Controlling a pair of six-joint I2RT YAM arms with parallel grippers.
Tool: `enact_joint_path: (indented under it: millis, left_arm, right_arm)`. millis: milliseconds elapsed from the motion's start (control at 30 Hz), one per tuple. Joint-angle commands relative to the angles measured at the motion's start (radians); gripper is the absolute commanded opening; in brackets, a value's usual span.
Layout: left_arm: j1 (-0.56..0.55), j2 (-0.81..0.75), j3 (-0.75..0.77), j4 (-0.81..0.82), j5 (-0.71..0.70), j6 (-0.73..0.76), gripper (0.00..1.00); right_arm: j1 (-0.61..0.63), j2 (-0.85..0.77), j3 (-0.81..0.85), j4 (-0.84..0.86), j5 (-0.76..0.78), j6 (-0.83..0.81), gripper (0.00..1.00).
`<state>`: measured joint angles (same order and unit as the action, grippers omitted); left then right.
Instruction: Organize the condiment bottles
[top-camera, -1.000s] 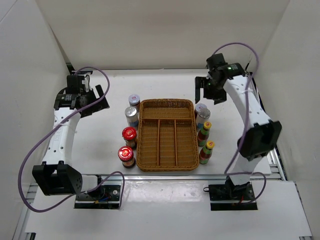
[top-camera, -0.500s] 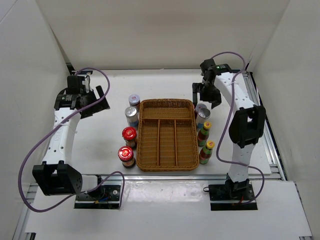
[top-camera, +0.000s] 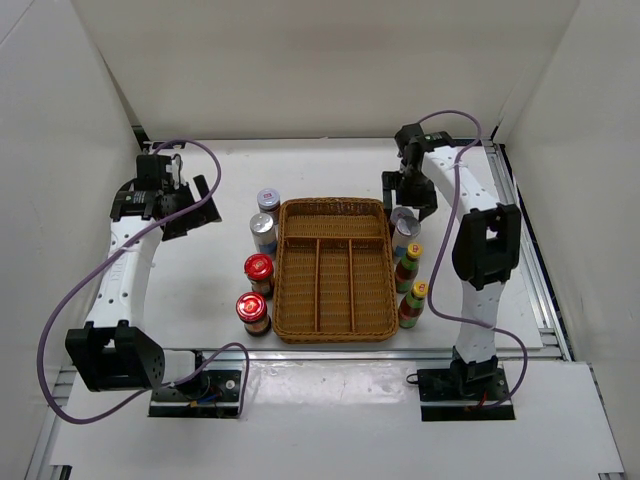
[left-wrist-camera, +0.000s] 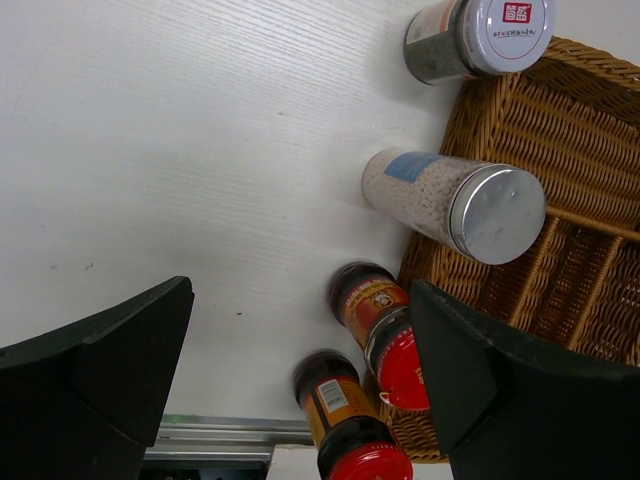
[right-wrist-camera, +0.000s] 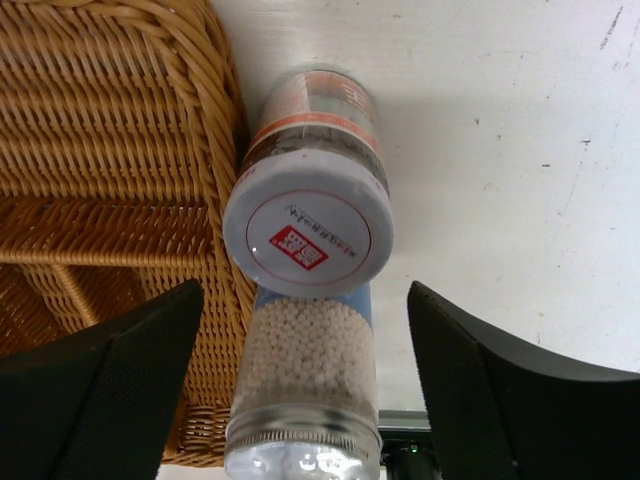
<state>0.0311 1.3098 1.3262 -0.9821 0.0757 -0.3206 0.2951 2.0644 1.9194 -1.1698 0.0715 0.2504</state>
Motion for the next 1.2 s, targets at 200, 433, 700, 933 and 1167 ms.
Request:
enact_joint_path:
  millis: [200,433,700,933,1167]
  left_arm:
    - [0.003,-0.021,-0.022,0.014,0.010,0.017,1.00]
    - [0.003,-0.021,-0.033,0.033,0.021,0.017,1.00]
    - [0.003,-0.012,-0.024,0.033,0.030,0.008,1.00]
    - [0.003,-0.021,-0.024,0.033,0.030,-0.002,1.00]
    - [0.003,-0.021,-0.024,0.033,0.030,-0.011,1.00]
  right_arm:
    - [-0.001,0.085,0.029,0.015,0.011,-0.007,0.73]
    - [-0.001,0.076,0.050,0.004,0.076,0.012,0.37]
    - [0.059,-0.073,0.093,0.056,0.195,0.003,0.22]
    - [0.151,-0.084,0.154,0.099,0.169,-0.028,0.14]
    - [0.194,-0.035,0.174,0.108,0.093,0.007,0.08]
